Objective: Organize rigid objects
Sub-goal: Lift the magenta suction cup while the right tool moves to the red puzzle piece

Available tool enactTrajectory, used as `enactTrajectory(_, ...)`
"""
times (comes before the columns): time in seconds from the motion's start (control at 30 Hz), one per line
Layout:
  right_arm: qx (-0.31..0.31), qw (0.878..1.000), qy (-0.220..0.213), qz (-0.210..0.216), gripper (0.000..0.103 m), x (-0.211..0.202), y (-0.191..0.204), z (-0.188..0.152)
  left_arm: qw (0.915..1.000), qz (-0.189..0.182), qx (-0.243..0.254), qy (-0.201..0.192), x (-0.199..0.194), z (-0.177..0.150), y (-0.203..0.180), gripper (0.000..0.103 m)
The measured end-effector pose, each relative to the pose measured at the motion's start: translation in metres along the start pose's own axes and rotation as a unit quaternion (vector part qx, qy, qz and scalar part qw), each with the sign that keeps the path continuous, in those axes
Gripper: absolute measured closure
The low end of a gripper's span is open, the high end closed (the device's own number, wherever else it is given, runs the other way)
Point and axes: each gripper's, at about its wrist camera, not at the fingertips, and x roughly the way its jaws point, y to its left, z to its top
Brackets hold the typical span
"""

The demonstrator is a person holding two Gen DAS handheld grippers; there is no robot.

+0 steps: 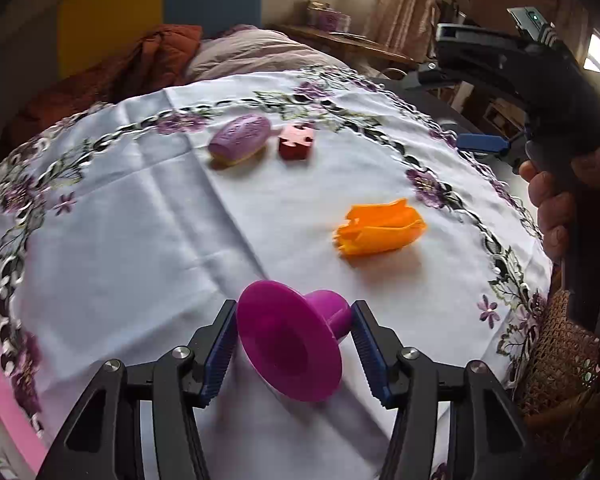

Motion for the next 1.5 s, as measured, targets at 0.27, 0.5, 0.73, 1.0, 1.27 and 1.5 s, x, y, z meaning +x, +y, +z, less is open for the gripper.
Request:
enactTrajectory(0.27, -0.04, 0.999, 0.026, -0.005, 0.016, 0.011, 0.014, -0.007, 0.9979, 0.045, -0.043, -0.018, -0.019, -0.025, 0.035, 0.046)
enactTrajectory(0.5, -0.073, 0.997, 0.041, 0.0, 0.016, 0.016, 0.026, -0.014, 0.9977, 0.045, -0.044, -0.026, -0.017, -0.027, 0.034, 0.046)
enactTrajectory(0.73, -0.101, 0.989, 0.106, 0.019, 0.016, 0.034, 0.038, -0.027, 0.9972, 0.049, -0.047, -0.031, -0.016, -0.029, 0.034, 0.046)
enactTrajectory(1.0, -0.128, 0.978, 0.166, 0.014, 0.016, 0.041, 0.047, -0.047, 0.9974, 0.044, -0.047, -0.031, -0.017, -0.029, 0.036, 0.046)
enactTrajectory(1.27, -0.161, 0.964, 0.213, 0.0, 0.019, 0.046, 0.06, -0.07, 0.9972, 0.04, -0.057, -0.028, -0.024, -0.03, 0.039, 0.046)
enactTrajectory(1.5, -0.125, 0.963, 0.215, 0.106, 0.021, 0.052, 0.091, -0.068, 0.997, 0.042, -0.055, -0.036, -0.042, -0.036, 0.042, 0.046)
